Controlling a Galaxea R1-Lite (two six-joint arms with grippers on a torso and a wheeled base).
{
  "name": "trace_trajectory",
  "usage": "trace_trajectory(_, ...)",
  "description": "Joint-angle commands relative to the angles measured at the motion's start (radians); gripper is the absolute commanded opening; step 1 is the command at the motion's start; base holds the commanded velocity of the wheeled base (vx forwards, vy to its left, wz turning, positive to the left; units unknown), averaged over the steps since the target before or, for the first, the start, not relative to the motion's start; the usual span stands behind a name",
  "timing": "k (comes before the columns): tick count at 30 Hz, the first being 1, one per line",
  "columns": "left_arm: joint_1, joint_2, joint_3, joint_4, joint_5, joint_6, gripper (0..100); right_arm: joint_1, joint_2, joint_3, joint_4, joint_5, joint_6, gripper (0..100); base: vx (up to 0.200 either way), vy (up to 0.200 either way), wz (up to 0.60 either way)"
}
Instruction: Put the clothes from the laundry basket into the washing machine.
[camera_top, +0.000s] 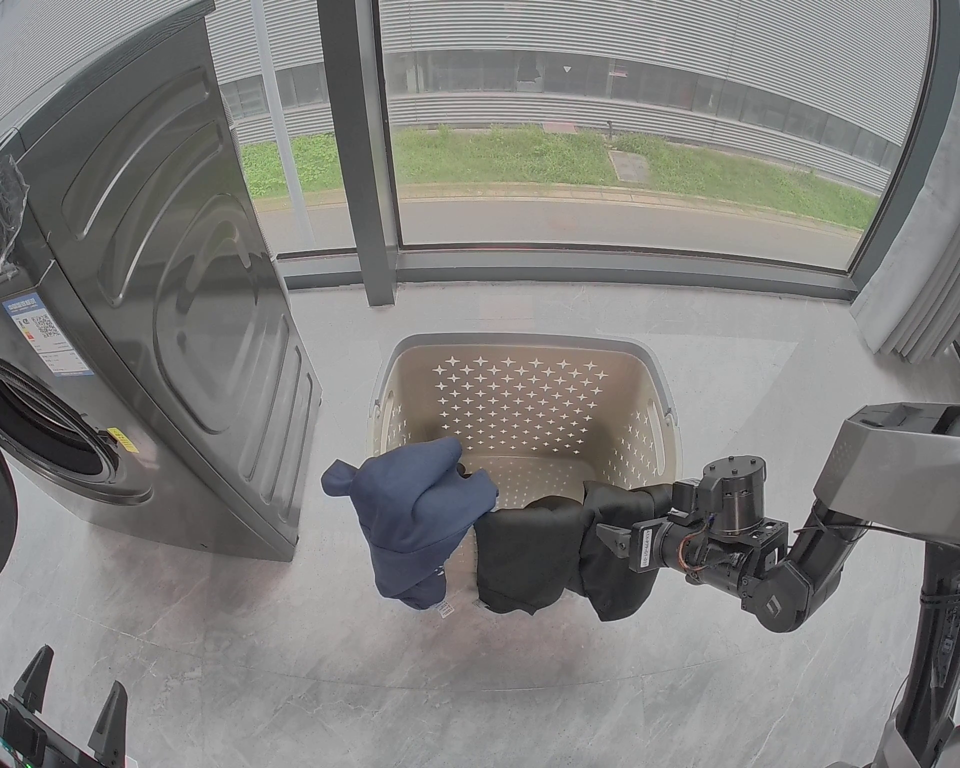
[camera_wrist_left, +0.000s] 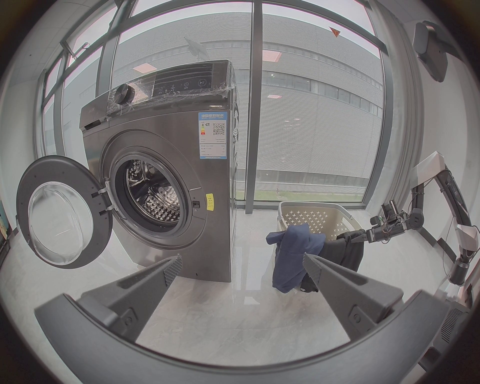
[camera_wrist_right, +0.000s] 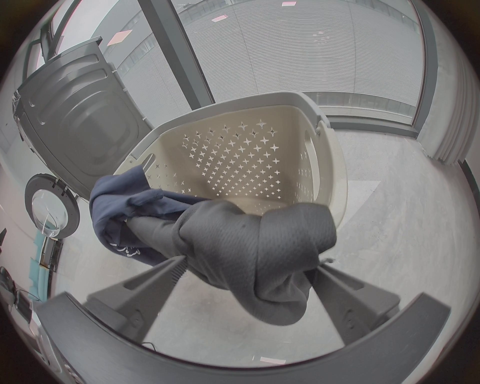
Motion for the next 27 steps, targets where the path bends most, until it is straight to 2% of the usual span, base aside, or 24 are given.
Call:
trace_trajectory(1,0.000,-0.012,0.016,0.000,0.000,-0.001,100,-0.001,0.028,-0.004,-0.034,0.002,-0.001,0,0.000,0.000,0.00)
trace_trajectory(9,0.000,-0.012,0.016,0.000,0.000,-0.001,100,0.026,-0.055,0.070,-0.078,0.003,-0.001,0,0.000,0.000,0.00)
trace_trajectory(13,0.000,-0.012,0.016,0.000,0.000,-0.001,100,0.054,-0.157,0.142,-0.100,0.003,0.003,0,0.000,0.000,0.00)
trace_trajectory(14,0.000,-0.012,0.016,0.000,0.000,-0.001,100,0.057,-0.237,0.168,-0.106,-0.006,0.005,0,0.000,0.000,0.00)
trace_trajectory(21,0.000,-0.012,0.016,0.000,0.000,0.002,100,0.072,-0.484,0.193,-0.089,-0.008,0.005,0,0.000,0.000,0.00)
trace_trajectory(22,0.000,-0.012,0.016,-0.002,0.000,0.004,100,0.098,-0.558,0.199,-0.087,-0.009,0.000,0,0.000,0.000,0.00)
trace_trajectory(27,-0.001,-0.012,0.016,0.000,-0.004,0.010,100,0.137,-0.667,0.199,-0.038,-0.012,-0.001,0,0.000,0.000,0.00)
